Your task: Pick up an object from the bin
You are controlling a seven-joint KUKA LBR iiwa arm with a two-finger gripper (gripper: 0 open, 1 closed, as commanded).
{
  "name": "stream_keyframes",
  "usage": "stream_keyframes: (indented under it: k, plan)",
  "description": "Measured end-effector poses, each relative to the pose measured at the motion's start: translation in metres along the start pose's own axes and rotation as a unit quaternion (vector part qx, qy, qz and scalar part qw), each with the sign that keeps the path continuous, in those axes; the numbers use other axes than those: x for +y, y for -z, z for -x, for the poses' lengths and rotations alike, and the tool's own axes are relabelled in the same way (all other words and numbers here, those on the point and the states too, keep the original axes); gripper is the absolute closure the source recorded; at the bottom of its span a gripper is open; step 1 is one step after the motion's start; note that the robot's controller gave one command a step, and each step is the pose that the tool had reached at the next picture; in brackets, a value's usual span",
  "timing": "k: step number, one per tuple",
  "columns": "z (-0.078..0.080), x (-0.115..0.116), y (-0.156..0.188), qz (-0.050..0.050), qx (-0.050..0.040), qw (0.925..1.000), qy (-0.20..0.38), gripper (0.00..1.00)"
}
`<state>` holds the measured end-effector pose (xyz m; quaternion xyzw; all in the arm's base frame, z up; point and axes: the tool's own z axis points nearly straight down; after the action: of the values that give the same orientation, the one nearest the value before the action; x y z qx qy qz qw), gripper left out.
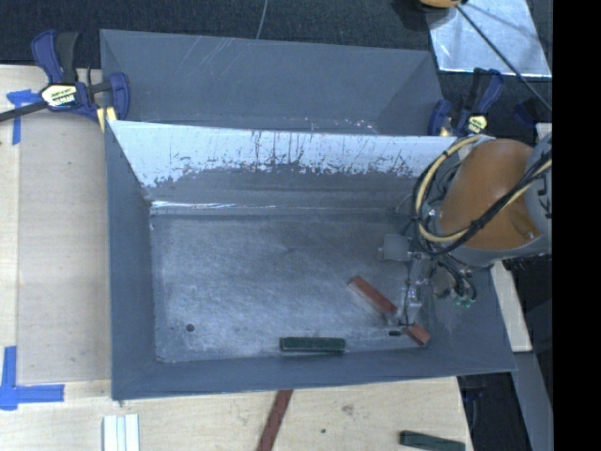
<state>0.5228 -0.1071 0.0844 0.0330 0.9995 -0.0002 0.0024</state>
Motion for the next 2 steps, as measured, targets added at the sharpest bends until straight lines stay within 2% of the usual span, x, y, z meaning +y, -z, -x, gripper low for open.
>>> stream_keyframes:
  k: [1,2]
  plan:
    - [-0.006,0.0557,-0.0108,0.001,0.0013,0.9943,-0.106,1.0]
    - [-0.0059,0.0556,-0.0108,0.001,0.0013,0.9944,-0.106,1.0]
